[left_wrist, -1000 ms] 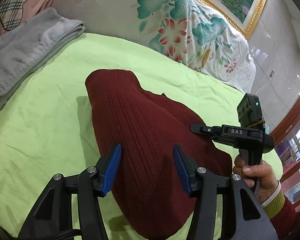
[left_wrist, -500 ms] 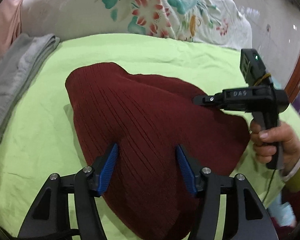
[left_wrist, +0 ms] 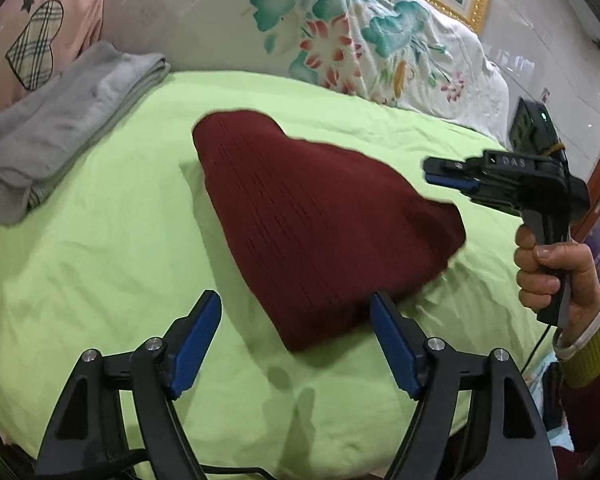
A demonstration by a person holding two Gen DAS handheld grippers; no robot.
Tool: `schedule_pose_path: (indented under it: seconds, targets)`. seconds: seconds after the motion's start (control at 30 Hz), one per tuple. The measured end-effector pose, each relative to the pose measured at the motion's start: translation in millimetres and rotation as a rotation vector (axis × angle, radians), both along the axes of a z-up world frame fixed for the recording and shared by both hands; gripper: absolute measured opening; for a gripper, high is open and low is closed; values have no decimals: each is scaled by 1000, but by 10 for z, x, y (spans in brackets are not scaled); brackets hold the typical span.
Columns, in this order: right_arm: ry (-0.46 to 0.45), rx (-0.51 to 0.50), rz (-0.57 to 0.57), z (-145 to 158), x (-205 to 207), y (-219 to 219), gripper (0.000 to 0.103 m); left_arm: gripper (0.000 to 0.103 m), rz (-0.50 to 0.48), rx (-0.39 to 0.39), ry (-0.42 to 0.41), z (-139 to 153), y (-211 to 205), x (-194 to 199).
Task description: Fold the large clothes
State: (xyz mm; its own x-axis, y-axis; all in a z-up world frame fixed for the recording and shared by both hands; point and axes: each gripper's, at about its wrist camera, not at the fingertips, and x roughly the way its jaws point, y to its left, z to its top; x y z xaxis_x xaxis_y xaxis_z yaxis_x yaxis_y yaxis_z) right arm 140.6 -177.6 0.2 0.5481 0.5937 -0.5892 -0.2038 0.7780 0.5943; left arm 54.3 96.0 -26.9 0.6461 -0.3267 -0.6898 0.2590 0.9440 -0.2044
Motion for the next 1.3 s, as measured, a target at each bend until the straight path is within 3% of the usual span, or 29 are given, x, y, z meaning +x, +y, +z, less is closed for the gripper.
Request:
schedule_pose_path:
  seconds: [0.1,0.23,0.27,0.3,0.33,0.37,0.43,0.6,0.7,0.77,0.87,1.0,1.13,1.23,1.3]
  targets:
    - [27,0,31,-111,1,173,21,77,22,64,-3,-104,-122,-32]
    - [48,-8,30,-218,7,267,21,74,84,220,-62,-186,-313,-1]
    - [50,-18,24,-236,9,272,21,67,103,253,-66,-212,-335,17]
    - [58,-36,14,-269,17,268,21,52,119,279,-58,-259,-341,39]
    - [67,-49,2,-314,30,252,21,42,119,275,-47,-287,-331,46]
    - [75,-47,-4,-349,37,233,21,30,117,255,-20,-341,-288,52]
    - [94,-19,-14,-437,52,177,18,27,122,236,6,-406,-228,60]
    - [97,-20,-21,-451,45,164,17,30,42,151,32,-366,-153,21]
    - [94,2,-24,-385,21,126,20,40,-51,86,-23,-147,-61,-112]
    - [74,11,-28,-312,-19,84,20,41,-92,35,-61,11,12,-134]
    - [41,41,-29,-206,-61,60,21,41,-161,-73,-101,234,63,-48]
    - [18,46,-19,-124,-82,115,21,38,-208,-114,-127,290,-25,321]
    - [15,50,-9,-142,-84,157,21,26,-258,-214,-67,167,-64,754]
    - [33,49,-9,-208,-71,132,21,21,-285,-216,-17,1,-112,884]
    - [50,41,-11,-265,-50,124,21,0,-272,-190,18,-150,-138,978]
